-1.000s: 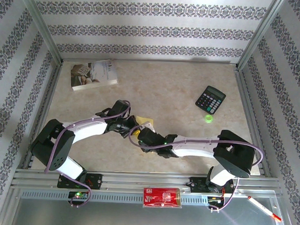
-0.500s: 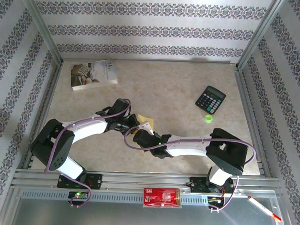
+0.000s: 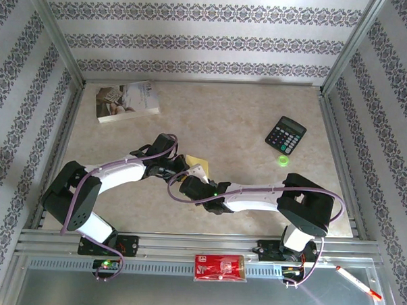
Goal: Fold a paper plane with a square sheet of paper (pick it up from the middle)
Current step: Fourth fold the wing at the center of the table.
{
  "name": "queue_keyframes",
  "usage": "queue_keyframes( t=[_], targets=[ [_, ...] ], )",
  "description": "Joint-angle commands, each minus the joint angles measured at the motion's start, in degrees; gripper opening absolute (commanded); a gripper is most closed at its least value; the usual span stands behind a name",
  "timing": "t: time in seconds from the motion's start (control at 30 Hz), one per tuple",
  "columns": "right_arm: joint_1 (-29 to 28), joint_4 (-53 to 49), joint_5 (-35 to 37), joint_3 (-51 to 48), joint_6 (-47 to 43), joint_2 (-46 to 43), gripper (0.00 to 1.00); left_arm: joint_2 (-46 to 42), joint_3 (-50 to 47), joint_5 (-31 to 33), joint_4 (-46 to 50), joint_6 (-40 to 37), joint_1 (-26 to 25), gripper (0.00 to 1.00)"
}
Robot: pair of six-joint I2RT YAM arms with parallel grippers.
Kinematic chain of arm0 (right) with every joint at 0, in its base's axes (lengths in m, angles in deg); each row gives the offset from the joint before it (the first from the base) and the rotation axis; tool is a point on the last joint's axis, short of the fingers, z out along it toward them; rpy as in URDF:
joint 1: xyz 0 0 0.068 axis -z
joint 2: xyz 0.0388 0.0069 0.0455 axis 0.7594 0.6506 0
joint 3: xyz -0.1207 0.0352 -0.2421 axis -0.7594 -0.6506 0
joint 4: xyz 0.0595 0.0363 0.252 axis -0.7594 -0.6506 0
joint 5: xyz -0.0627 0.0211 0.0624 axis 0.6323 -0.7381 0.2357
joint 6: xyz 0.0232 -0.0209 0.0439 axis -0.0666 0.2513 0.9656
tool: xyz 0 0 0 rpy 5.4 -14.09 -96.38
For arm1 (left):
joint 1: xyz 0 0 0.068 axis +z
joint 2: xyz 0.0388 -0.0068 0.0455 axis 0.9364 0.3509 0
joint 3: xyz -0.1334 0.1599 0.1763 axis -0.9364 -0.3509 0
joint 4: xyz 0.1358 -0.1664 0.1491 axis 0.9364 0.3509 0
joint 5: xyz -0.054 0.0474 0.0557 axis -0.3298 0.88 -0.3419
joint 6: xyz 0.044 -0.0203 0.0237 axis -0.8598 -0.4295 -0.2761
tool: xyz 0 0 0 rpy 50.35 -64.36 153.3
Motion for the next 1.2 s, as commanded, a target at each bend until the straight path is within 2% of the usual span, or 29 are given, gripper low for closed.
queue_keyframes(
  t=[0.0, 0.43, 0.77, 0.87, 1.17],
  targets=[
    [-0.32, -1.68, 2.1, 1.17, 1.11, 0.88, 0.29, 0.77, 1.09, -1.04, 2.89, 0.35, 0.28, 0.0],
    [0.3, -1.42, 2.69, 0.1, 2.17, 0.24, 0.15, 0.77, 1.02, -1.24, 3.06, -0.2, 0.2, 0.0],
    [1.95, 2.92, 0.68, -3.51, 2.22, -1.3, 0.03, -0.05, 0.88, -0.45, 3.04, -0.76, 0.19, 0.0],
    [2.55, 5.83, -0.66, -5.15, 1.31, -1.94, 0.02, -0.75, 0.93, 0.19, 3.13, -1.27, 0.23, 0.05],
    [4.96, 13.51, -6.06, -9.86, -0.42, -2.9, 0.03, -5.85, 0.23, 3.88, 5.45, -3.81, 0.77, 0.3]
  ],
)
